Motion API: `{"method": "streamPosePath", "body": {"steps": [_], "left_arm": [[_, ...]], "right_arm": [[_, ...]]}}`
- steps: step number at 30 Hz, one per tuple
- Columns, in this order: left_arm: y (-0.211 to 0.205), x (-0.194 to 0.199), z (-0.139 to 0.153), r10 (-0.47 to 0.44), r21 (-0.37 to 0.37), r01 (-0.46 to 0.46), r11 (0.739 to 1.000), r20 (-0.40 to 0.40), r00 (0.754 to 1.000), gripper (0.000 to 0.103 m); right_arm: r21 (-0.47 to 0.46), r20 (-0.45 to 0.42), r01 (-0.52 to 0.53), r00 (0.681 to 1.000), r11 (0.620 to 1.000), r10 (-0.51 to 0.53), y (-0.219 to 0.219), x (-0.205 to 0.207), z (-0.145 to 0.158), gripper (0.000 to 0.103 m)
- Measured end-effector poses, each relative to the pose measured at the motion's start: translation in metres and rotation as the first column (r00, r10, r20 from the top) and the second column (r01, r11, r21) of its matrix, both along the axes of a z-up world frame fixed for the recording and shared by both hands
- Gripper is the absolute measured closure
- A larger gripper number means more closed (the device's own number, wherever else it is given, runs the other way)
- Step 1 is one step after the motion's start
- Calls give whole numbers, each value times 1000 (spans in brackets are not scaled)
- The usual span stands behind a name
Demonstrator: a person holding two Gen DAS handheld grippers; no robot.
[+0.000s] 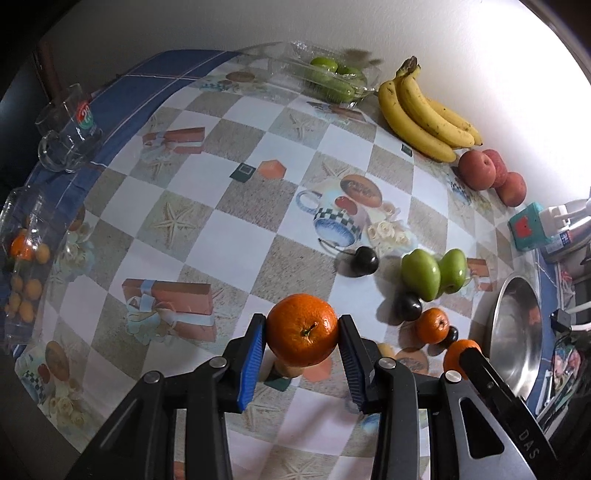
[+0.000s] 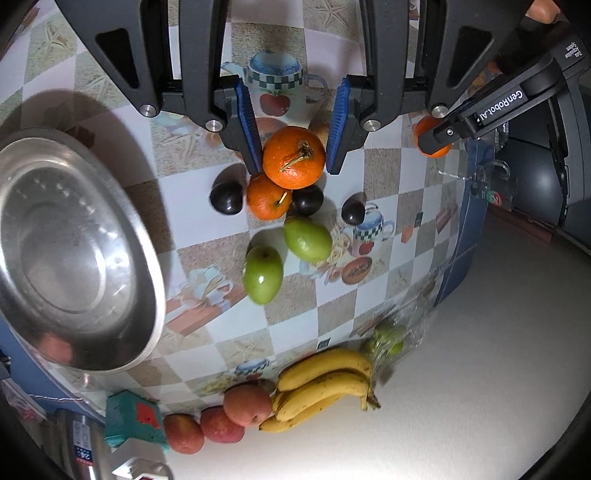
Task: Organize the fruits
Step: 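Close the left tool on a tangerine while the right tool grasps another tangerine, then carry the tangerine in the left tool over the steel basin while the right tool carries its tangerine there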
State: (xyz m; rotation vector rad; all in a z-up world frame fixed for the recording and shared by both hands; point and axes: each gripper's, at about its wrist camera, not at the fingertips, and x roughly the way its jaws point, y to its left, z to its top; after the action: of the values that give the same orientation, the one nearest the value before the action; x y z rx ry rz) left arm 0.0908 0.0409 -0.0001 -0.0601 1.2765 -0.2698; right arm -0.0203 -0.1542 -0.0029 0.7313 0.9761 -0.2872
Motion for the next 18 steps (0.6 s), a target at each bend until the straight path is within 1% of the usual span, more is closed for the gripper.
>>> {"method": "streamPosePath", "body": {"steps": [8, 12, 16, 18], "left_arm": [[-27, -5, 13, 5, -15, -5, 1000, 26, 1000, 61], [-45, -9, 18, -10, -26, 11, 1000, 41, 999, 61], [-65, -12, 22, -37, -34, 38, 999, 52, 998, 61], [-77, -14, 25, -53, -39, 55, 998, 60, 997, 61]], "right_arm": [[-13, 23, 58, 998, 998, -58, -18, -13, 15, 66], [-12, 26, 97, 995, 995, -97, -31, -20, 17, 66], [-32, 28, 142, 990, 989, -141, -42, -26, 21, 66], [-21, 37, 162, 986, 987, -161, -49, -31, 23, 66]]}}
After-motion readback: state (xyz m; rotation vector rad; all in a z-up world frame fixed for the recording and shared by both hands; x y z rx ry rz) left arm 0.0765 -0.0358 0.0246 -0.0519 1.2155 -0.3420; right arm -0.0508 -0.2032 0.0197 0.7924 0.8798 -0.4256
